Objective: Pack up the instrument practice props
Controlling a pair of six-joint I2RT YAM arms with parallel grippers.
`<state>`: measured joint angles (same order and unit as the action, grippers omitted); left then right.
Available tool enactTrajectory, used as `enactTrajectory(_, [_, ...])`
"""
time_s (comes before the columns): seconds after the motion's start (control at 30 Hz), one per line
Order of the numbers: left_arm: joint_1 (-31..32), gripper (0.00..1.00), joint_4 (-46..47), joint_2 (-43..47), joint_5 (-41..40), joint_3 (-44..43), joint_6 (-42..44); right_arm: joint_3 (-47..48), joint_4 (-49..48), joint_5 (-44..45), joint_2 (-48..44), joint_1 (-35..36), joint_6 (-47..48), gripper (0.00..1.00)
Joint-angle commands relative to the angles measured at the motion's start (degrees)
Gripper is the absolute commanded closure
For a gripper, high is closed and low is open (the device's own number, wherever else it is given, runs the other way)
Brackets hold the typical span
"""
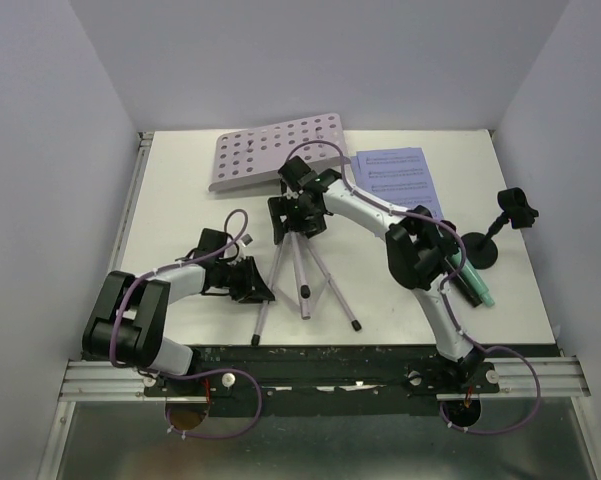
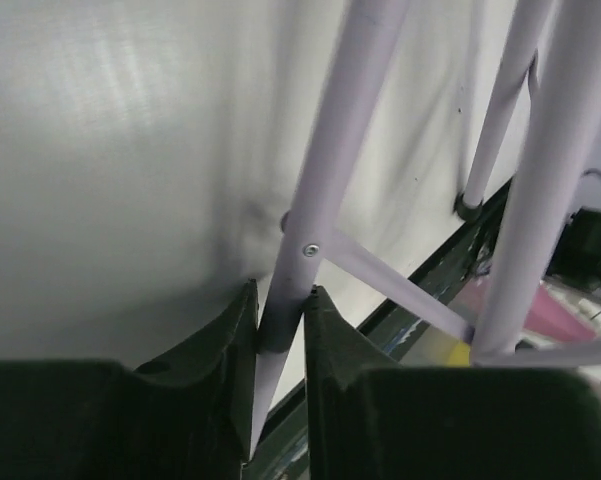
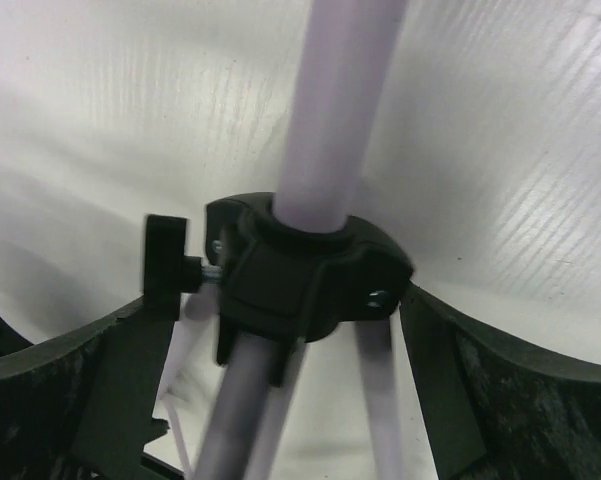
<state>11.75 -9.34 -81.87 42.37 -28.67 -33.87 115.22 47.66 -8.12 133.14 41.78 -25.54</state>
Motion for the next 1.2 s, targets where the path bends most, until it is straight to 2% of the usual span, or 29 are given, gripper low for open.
enactTrajectory(0.0, [5.2,0.82,4.3,-2.8,-1.2,-1.0,0.0,-0.8,1.0,1.0,3.0,2.3,-1.1,0.0])
enactTrajectory(0.1, [6.5,1.0,7.1,-3.6,-1.7,-1.3,-0.8,-2.4,1.0,2.1,3.4,3.5,-2.9,0.0])
enactTrajectory(0.2, [6.8,1.0,8.7,-4.0,-1.9,-2.6,-1.4,-1.3,1.1,4.2,4.8,4.9,-3.7,0.01])
enactTrajectory(0.23, [6.8,1.0,9.0,-3.9,-1.7,-3.1,-2.1,-0.9,1.1,5.2,5.4,5.4,-4.2,0.04])
enactTrajectory(0.47, [6.8,1.0,11.0,-3.1,-1.1,-7.4,-1.1,0.4,1.3,11.5,7.6,6.5,-4.6,0.46])
enactTrajectory(0.57, [6.8,1.0,10.8,-3.1,0.3,-9.0,-0.3,0.1,1.1,11.1,7.9,6.5,-4.4,0.59])
enactTrajectory(0.7, [6.8,1.0,7.1,-2.3,1.2,-11.8,3.6,0.9,1.0,10.1,7.7,6.5,-5.7,0.99])
enactTrajectory(0.87, [6.7,1.0,4.1,-0.1,0.1,-13.6,8.5,0.4,1.0,9.8,7.2,6.4,-7.3,1.0])
enactTrajectory(1.0, [6.6,1.0,-6.8,1.7,-6.7,-17.0,17.4,-2.6,0.7,8.5,4.9,6.5,-6.5,1.0])
enactTrajectory(1.03, [6.4,1.0,-9.4,2.1,-7.9,-17.5,18.6,-3.3,0.4,6.2,4.2,6.4,-5.2,0.92])
enactTrajectory(1.07, [6.2,1.0,-10.8,2.5,-8.0,-17.7,20.0,-3.6,-0.2,5.0,3.6,6.5,-3.6,0.8])
enactTrajectory(1.13, [5.7,0.97,-12.2,3.8,-9.1,-16.7,21.4,-3.8,-1.5,3.1,2.0,6.1,-0.4,0.39])
enactTrajectory(1.17, [5.5,0.88,-12.8,4.6,-9.8,-16.1,21.9,-3.2,-1.9,2.2,1.4,5.9,1.9,0.23])
